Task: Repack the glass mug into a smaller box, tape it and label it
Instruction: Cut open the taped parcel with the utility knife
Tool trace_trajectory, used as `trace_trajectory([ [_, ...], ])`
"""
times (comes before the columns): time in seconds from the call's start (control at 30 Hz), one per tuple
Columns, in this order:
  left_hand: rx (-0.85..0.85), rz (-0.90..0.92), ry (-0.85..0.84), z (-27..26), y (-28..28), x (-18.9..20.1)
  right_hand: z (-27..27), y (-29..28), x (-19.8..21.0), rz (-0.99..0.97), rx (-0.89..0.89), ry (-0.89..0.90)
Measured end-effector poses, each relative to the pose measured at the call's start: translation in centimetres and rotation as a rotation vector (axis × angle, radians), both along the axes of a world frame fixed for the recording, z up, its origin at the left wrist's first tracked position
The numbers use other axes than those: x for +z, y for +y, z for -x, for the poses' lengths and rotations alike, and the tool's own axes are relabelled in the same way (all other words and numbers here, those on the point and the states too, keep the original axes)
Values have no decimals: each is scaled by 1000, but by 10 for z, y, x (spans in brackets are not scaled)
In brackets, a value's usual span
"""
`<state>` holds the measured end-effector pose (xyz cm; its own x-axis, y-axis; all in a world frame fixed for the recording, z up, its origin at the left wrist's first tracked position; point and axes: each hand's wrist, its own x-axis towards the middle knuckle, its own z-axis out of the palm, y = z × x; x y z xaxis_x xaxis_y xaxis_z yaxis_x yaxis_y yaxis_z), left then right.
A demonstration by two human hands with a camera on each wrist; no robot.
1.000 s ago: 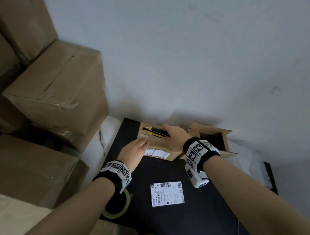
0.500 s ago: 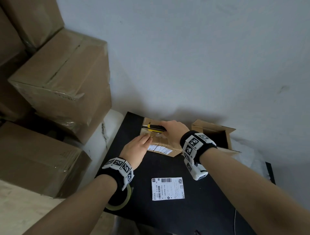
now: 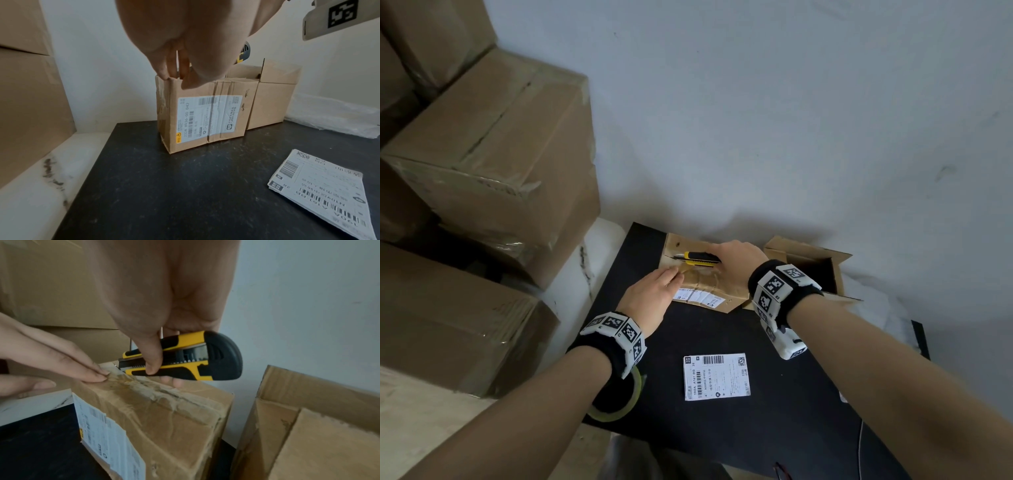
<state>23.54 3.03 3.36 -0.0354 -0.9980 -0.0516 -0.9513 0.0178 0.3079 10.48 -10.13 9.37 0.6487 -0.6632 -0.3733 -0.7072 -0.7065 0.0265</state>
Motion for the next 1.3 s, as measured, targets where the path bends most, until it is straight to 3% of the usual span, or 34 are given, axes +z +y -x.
trace_trajectory([
  [0.5, -7, 22, -37, 6, -5, 2, 14, -16, 20, 28, 85, 201],
  [0.77, -51, 0, -173, 11, -9, 0, 18, -18, 25, 38, 110, 235],
  [1.3, -67, -65, -337, 16, -14, 4, 71, -24, 41, 45, 19, 331],
])
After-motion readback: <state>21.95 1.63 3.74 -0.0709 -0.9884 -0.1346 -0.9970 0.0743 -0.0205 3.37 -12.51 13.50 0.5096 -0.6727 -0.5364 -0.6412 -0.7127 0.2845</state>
